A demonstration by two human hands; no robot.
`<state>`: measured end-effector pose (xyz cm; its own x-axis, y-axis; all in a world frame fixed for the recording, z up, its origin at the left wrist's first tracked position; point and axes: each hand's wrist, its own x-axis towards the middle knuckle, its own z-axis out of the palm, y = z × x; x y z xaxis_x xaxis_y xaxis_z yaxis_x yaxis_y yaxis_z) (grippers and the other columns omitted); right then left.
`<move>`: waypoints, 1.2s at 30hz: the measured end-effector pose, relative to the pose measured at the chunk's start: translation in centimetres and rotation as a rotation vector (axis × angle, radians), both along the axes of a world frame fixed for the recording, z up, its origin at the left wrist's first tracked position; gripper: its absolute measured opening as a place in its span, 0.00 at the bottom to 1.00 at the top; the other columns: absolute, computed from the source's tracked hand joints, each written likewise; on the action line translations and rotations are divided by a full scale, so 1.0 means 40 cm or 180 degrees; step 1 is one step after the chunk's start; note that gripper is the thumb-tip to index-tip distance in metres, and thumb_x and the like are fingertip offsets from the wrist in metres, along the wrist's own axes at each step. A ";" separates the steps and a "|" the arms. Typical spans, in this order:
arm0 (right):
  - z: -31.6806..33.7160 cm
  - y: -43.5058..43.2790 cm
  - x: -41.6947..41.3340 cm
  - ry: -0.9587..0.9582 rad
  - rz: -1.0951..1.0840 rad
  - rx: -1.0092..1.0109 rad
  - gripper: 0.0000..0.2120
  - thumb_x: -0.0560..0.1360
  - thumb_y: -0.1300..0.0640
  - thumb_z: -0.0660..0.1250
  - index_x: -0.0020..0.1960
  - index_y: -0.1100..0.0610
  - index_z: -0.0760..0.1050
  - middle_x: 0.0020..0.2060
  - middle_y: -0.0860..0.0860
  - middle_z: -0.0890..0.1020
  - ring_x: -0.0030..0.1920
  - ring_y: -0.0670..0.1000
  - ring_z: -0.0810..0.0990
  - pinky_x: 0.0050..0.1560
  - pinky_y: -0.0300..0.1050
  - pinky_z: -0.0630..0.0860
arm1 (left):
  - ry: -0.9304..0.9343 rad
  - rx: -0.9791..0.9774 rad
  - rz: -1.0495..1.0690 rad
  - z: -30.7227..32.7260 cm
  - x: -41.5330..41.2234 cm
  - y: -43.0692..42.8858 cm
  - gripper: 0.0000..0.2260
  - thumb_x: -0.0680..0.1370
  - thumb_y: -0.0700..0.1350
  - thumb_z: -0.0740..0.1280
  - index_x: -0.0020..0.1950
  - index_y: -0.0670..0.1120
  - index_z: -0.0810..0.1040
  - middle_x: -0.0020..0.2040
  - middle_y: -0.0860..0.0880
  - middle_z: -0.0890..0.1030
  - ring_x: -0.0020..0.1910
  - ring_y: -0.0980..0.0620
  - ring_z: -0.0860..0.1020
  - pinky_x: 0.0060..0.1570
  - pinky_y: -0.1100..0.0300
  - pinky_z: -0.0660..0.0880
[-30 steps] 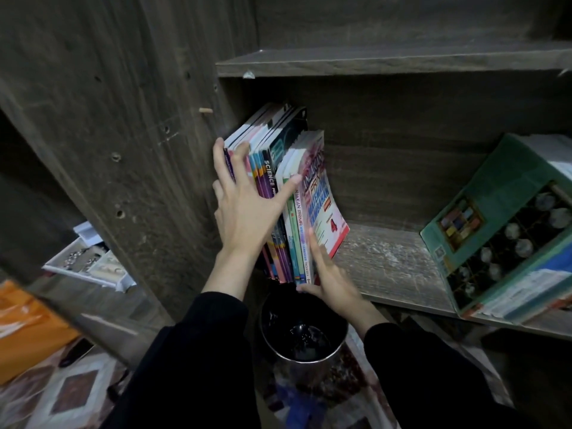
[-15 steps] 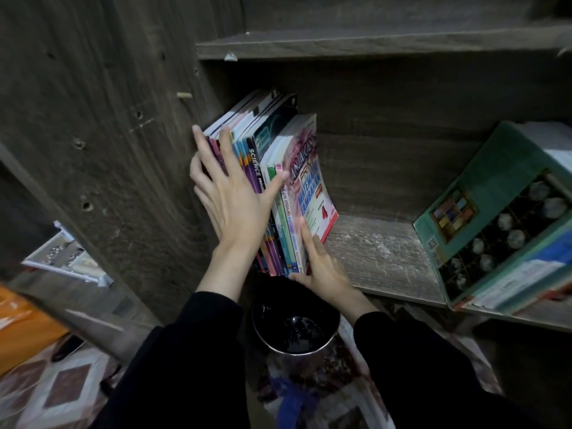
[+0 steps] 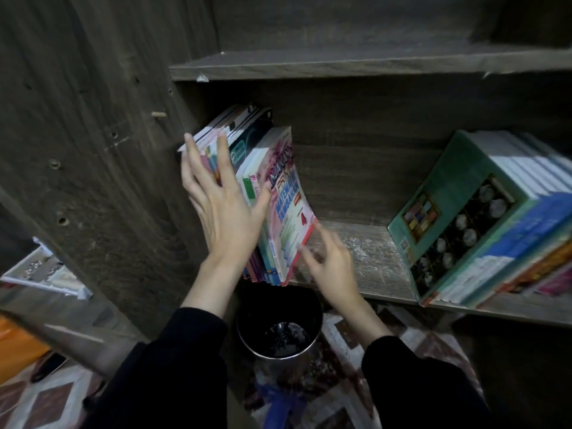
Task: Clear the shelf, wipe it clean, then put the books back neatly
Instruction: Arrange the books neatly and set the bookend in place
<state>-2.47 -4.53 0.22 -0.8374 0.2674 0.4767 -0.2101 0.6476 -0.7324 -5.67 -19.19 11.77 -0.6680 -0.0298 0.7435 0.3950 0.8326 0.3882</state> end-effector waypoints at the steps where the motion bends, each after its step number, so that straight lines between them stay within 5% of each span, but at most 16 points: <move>1: 0.023 0.027 0.025 0.0311 -0.0254 -0.0005 0.19 0.75 0.59 0.66 0.65 0.59 0.74 0.55 0.57 0.79 0.56 0.58 0.77 0.57 0.44 0.71 | 0.0091 0.0003 -0.0124 -0.003 0.012 0.024 0.36 0.75 0.53 0.68 0.77 0.44 0.56 0.76 0.34 0.50 0.73 0.34 0.53 0.70 0.41 0.54; 6: 0.165 0.225 0.182 0.1253 -0.1353 0.0499 0.15 0.65 0.68 0.59 0.47 0.60 0.79 0.42 0.55 0.78 0.45 0.55 0.72 0.49 0.42 0.66 | 0.0133 0.0013 -0.0905 -0.010 0.082 0.225 0.30 0.74 0.49 0.66 0.74 0.45 0.63 0.75 0.36 0.57 0.73 0.38 0.53 0.71 0.46 0.52; 10: 0.237 0.388 0.279 0.1486 -0.2367 0.0692 0.18 0.64 0.66 0.59 0.52 0.62 0.77 0.48 0.61 0.76 0.51 0.59 0.70 0.54 0.50 0.65 | 0.0035 0.0035 -0.1663 0.017 0.152 0.420 0.25 0.74 0.52 0.63 0.70 0.47 0.70 0.72 0.39 0.65 0.72 0.41 0.56 0.69 0.45 0.58; 13: 0.245 0.470 0.316 0.1085 -0.2869 0.0583 0.25 0.63 0.64 0.59 0.61 0.60 0.74 0.58 0.62 0.74 0.60 0.60 0.66 0.58 0.57 0.63 | -0.0188 -0.0232 -0.2274 0.038 0.203 0.538 0.23 0.75 0.50 0.64 0.70 0.51 0.71 0.73 0.41 0.63 0.73 0.45 0.52 0.70 0.44 0.56; 19: 0.235 0.544 0.344 -0.0205 -0.2456 0.0925 0.32 0.67 0.65 0.64 0.70 0.50 0.68 0.73 0.57 0.62 0.74 0.60 0.54 0.70 0.62 0.50 | -0.0926 -0.0965 -0.2645 0.056 0.234 0.669 0.24 0.78 0.51 0.63 0.74 0.57 0.64 0.78 0.44 0.47 0.75 0.47 0.37 0.73 0.48 0.41; 28: 0.225 0.536 0.338 -0.0341 -0.2476 0.0873 0.34 0.69 0.64 0.65 0.73 0.46 0.64 0.75 0.54 0.59 0.75 0.56 0.50 0.72 0.60 0.47 | -0.1176 -0.1227 -0.2450 0.025 0.216 0.665 0.22 0.80 0.51 0.60 0.73 0.59 0.61 0.78 0.42 0.48 0.75 0.45 0.37 0.72 0.45 0.39; 33: 0.229 0.525 0.334 -0.0332 -0.2605 0.0924 0.34 0.69 0.64 0.65 0.73 0.47 0.64 0.74 0.55 0.59 0.75 0.58 0.50 0.72 0.60 0.48 | -0.1256 -0.0856 -0.2492 0.007 0.206 0.639 0.21 0.78 0.52 0.64 0.70 0.58 0.64 0.76 0.44 0.49 0.76 0.43 0.41 0.70 0.40 0.56; 36: 0.201 0.497 0.342 0.0669 -0.2678 0.1016 0.31 0.68 0.64 0.61 0.71 0.53 0.66 0.67 0.57 0.65 0.68 0.55 0.60 0.68 0.52 0.60 | -0.1324 -0.0533 -0.2427 0.009 0.215 0.638 0.20 0.76 0.55 0.67 0.66 0.54 0.68 0.74 0.45 0.51 0.72 0.39 0.59 0.60 0.43 0.72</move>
<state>11.21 15.35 8.27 -0.3149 0.5783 0.7526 0.3128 0.8119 -0.4929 2.93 6.33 12.13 -0.6790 0.6217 0.3904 0.7198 0.4592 0.5206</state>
